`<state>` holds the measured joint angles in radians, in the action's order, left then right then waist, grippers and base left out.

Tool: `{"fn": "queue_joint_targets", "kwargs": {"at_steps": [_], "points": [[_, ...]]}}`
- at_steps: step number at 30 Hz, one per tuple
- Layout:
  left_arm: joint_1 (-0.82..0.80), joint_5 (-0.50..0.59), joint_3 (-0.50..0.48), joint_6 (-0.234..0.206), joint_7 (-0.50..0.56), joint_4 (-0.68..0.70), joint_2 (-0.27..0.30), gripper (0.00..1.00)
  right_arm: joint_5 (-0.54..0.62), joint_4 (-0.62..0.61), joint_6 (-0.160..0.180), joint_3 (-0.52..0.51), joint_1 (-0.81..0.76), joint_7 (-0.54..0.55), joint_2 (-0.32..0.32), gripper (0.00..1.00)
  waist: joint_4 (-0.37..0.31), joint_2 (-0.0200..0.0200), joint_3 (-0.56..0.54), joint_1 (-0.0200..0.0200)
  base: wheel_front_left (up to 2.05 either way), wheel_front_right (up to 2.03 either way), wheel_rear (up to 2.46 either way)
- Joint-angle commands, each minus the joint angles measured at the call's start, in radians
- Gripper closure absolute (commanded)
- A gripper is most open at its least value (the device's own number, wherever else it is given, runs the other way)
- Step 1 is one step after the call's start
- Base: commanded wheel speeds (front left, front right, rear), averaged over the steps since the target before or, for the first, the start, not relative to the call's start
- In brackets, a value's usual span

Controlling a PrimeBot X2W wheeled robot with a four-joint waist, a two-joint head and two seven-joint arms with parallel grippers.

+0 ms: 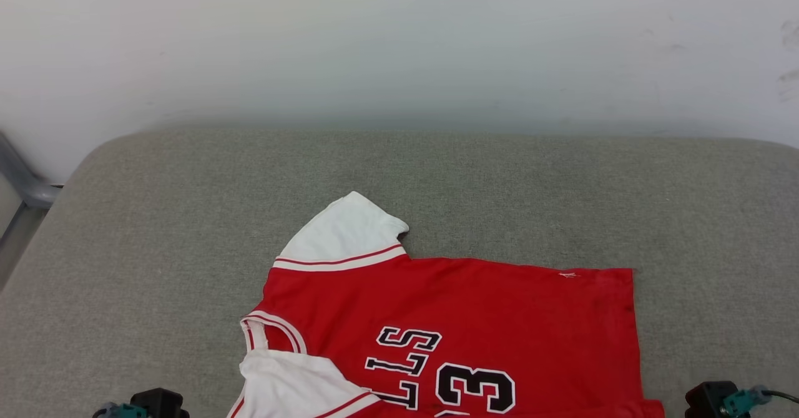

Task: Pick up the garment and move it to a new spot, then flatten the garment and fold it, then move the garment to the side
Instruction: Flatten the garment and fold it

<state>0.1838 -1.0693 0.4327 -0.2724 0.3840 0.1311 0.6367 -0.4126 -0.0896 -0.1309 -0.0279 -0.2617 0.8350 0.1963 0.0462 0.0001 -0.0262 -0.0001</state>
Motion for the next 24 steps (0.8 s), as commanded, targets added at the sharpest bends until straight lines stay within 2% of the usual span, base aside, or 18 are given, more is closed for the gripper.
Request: {"fn": "queue_joint_targets", "kwargs": {"at_steps": [1,2,3,4,5,10,15,19,24], "points": [[-0.007,0.003,0.0,0.006,-0.01,-0.012,-0.01,1.0,0.003,0.008,0.0,-0.004,-0.014,-0.009,-0.008,0.81,-0.003,-0.0001,0.003,0.0001,0.0,0.0,0.0],[-0.017,0.006,0.003,0.01,-0.018,-0.029,-0.02,1.0,0.004,0.014,0.0,-0.005,-0.018,-0.014,-0.018,0.11,-0.004,-0.0001,0.005,0.0001,0.0,0.0,0.0],[-0.023,0.014,0.011,0.012,-0.017,-0.046,-0.025,0.74,0.008,0.016,0.0,-0.004,-0.019,-0.024,-0.022,0.0,-0.006,-0.0001,0.006,0.0001,0.0,0.0,0.0],[-0.031,0.016,0.015,0.016,-0.021,-0.056,-0.032,0.47,0.008,0.016,0.0,-0.003,-0.019,-0.035,-0.03,0.0,-0.007,-0.0001,0.008,0.0001,0.0,0.0,0.0],[-0.04,0.019,0.019,0.019,-0.027,-0.064,-0.04,0.0,0.008,0.011,0.0,-0.001,-0.016,-0.054,-0.04,0.0,-0.008,-0.0001,0.009,0.0001,0.0,0.0,0.0],[-0.076,0.056,0.022,0.026,-0.049,-0.085,-0.031,0.0,0.034,-0.01,0.0,-0.006,0.02,-0.208,-0.054,0.0,-0.012,-0.0001,0.009,0.0001,0.0,0.0,0.0],[-0.121,0.134,0.013,0.013,-0.114,-0.07,-0.013,0.0,0.099,-0.047,0.0,-0.027,0.067,-0.412,-0.074,0.0,-0.014,-0.0001,0.001,0.0001,0.0,0.0,0.0],[-0.174,0.206,-0.004,0.011,-0.211,-0.058,-0.021,0.0,0.138,-0.06,0.0,-0.054,0.107,-0.564,-0.103,0.0,-0.017,-0.0001,-0.001,0.0001,0.0,0.0,0.0],[-0.241,0.279,-0.026,0.03,-0.353,-0.056,-0.041,0.0,0.188,-0.074,0.0,-0.07,0.15,-0.671,-0.12,0.0,-0.026,-0.0001,0.021,0.0001,0.0,0.0,0.0]]}}
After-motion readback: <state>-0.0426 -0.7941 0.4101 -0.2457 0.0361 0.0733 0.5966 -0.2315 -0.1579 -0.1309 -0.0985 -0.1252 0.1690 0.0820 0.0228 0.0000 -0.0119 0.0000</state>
